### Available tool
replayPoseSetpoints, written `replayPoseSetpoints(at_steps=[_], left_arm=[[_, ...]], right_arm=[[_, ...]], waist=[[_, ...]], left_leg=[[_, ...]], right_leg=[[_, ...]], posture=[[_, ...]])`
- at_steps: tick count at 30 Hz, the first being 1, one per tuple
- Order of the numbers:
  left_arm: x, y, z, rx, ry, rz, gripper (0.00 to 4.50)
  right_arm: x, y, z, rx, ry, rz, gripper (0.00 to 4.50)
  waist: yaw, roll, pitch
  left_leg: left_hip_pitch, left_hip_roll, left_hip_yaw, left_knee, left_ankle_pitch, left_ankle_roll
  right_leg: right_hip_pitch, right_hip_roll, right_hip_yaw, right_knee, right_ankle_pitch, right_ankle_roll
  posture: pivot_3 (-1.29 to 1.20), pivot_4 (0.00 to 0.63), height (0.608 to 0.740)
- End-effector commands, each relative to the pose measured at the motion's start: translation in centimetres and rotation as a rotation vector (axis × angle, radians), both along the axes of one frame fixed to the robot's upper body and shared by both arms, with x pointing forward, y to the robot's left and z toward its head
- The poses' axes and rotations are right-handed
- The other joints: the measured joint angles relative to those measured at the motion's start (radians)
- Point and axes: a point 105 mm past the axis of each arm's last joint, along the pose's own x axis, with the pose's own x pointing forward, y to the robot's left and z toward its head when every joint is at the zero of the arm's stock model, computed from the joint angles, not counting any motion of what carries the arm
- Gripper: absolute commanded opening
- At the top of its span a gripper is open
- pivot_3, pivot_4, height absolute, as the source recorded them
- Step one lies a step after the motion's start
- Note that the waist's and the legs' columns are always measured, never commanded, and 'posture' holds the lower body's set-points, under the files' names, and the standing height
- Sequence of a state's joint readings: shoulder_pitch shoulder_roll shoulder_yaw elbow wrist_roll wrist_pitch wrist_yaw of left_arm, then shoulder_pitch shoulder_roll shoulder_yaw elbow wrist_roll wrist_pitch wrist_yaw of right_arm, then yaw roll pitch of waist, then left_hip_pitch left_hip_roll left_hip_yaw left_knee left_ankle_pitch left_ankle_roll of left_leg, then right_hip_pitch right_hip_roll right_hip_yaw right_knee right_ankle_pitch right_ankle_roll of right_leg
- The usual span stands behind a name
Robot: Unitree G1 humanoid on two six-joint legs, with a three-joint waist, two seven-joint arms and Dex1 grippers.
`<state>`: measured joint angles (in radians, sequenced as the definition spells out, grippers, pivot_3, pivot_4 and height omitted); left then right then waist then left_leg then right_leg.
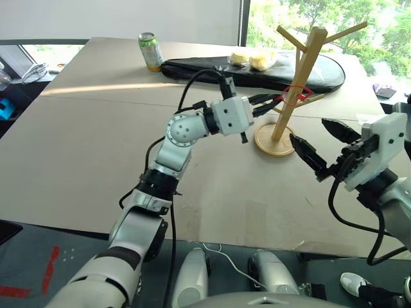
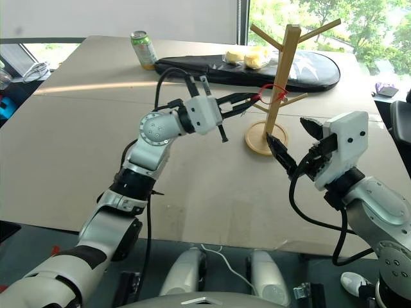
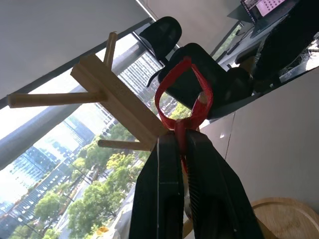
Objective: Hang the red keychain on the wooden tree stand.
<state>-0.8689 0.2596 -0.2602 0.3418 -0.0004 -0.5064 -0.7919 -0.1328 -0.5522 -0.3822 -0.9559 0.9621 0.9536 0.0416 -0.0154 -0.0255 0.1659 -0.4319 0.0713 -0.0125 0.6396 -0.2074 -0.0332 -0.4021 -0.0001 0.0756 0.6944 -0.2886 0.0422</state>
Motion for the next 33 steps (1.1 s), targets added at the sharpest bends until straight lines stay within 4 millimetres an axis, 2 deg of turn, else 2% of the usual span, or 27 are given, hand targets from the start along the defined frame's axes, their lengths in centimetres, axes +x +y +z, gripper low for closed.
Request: replayPoseSetpoints(at_steps=[1,7,17,22,26,31,33], left_arm=[[-0.6,-1.1,0.7,0.003,-0.074,-0.054,0.07],[0.1,-2.2,0.3,0.04,-0.126,-0.031,0.07],[1.7,-1.1,-0.1,0.09,-0.168,0.079,0.07],[2.2,-0.9,0.0,0.079,-0.136,0.112,0.07],[2.1,-0.9,0.1,0.072,-0.132,0.106,1.37],[2.0,-0.5,0.1,0.056,-0.085,0.098,3.8],[2.0,0.2,0.2,0.042,-0.032,0.089,4.36]], right_arm=[[-0.9,0.0,1.3,-0.001,-0.061,-0.021,4.5],[-1.2,-0.5,1.5,-0.007,-0.051,-0.045,4.5],[-1.3,-0.7,1.7,-0.014,-0.038,-0.046,4.5],[-1.1,-0.5,1.9,-0.013,-0.036,-0.033,4.5],[-0.9,-0.4,1.8,-0.013,-0.031,-0.027,4.5],[-0.9,-0.4,1.6,-0.017,-0.025,-0.025,4.5],[-0.9,-0.5,1.6,-0.02,-0.024,-0.025,4.5]], waist=[[-0.002,0.0,0.0],[-0.001,0.0,0.0],[-0.002,0.0,0.0],[-0.001,0.0,0.0],[-0.001,0.0,0.0],[-0.001,0.0,0.0],[-0.001,0.0,0.0]], left_leg=[[0.0,0.0,0.0,0.0,0.0,0.0],[0.0,0.0,0.0,0.0,0.0,0.0],[0.0,0.0,0.0,0.0,0.0,0.0],[0.0,0.0,0.0,0.0,0.0,0.0],[0.0,0.0,0.0,0.0,0.0,0.0],[0.0,0.0,0.0,0.0,0.0,0.0],[0.0,0.0,0.0,0.0,0.0,0.0]], right_leg=[[0.0,0.0,0.0,0.0,0.0,0.0],[0.0,0.0,0.0,0.0,0.0,0.0],[0.0,0.0,0.0,0.0,0.0,0.0],[0.0,0.0,0.0,0.0,0.0,0.0],[0.0,0.0,0.0,0.0,0.0,0.0],[0.0,0.0,0.0,0.0,0.0,0.0],[0.0,0.0,0.0,0.0,0.0,0.0]], posture=[[0.0,0.15,0.74],[0.0,0.15,0.74],[0.0,0.15,0.74],[0.0,0.15,0.74],[0.0,0.15,0.74],[0.0,0.15,0.74],[0.0,0.15,0.74]])
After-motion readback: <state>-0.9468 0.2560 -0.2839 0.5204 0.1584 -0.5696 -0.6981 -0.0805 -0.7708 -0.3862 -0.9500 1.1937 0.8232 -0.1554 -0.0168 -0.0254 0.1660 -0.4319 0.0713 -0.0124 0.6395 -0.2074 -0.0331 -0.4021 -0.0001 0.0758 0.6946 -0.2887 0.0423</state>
